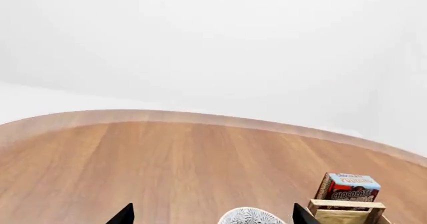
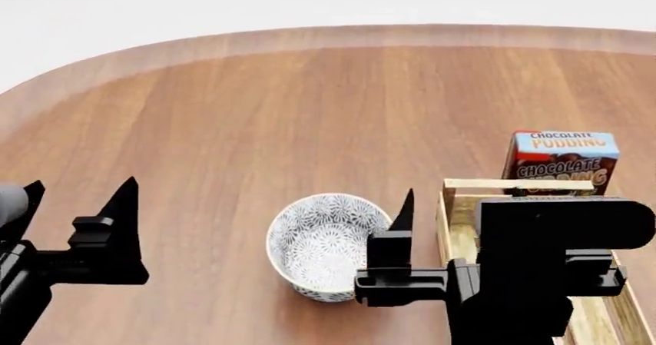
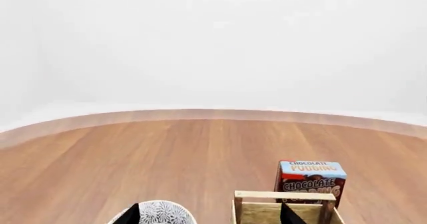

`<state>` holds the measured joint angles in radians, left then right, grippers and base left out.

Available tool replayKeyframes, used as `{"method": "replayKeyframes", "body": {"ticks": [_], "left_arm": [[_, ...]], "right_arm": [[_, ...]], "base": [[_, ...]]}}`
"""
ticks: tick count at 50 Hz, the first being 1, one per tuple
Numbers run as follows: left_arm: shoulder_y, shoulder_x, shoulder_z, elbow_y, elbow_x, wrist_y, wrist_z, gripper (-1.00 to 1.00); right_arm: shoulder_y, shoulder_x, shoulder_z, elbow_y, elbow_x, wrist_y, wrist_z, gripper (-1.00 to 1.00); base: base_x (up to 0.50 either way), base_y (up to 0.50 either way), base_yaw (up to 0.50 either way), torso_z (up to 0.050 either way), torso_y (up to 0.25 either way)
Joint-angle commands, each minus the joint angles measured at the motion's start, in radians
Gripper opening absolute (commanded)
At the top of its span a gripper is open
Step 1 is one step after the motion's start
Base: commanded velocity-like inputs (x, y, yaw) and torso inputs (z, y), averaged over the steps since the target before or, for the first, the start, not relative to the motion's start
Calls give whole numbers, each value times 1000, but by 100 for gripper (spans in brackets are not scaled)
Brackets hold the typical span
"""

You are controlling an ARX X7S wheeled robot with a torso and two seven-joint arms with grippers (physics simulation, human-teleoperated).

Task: Pick up the bowl on the left and put it in the tray.

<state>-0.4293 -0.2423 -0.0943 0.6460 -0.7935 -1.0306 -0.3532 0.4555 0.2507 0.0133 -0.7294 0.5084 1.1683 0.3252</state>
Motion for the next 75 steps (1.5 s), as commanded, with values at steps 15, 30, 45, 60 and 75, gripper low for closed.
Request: {"method": "replayKeyframes", "body": {"ticks": [15, 30, 45, 60, 75], "left_arm": [[-83, -7, -81, 66, -171, -159, -57, 100], [-75, -17, -47, 53, -117, -126, -82, 100], [-82, -29, -35, 51, -118, -126, -97, 100], [-77, -35, -28, 46, -122, -114, -102, 100], [-69, -39, -25, 46, -131, -108, -111, 100]], "right_arm": [[168, 2, 98, -123, 130, 260, 33, 100], [139, 20, 93, -118, 141, 222, 24, 100], [140, 26, 100, -121, 158, 223, 34, 100], [128, 35, 96, -118, 171, 206, 38, 100], [105, 45, 94, -118, 175, 166, 36, 100]], "base": [[0, 0, 0, 50, 0], [0, 0, 0, 7, -7], [0, 0, 0, 0, -247], [0, 0, 0, 0, -250], [0, 0, 0, 0, -250]]}}
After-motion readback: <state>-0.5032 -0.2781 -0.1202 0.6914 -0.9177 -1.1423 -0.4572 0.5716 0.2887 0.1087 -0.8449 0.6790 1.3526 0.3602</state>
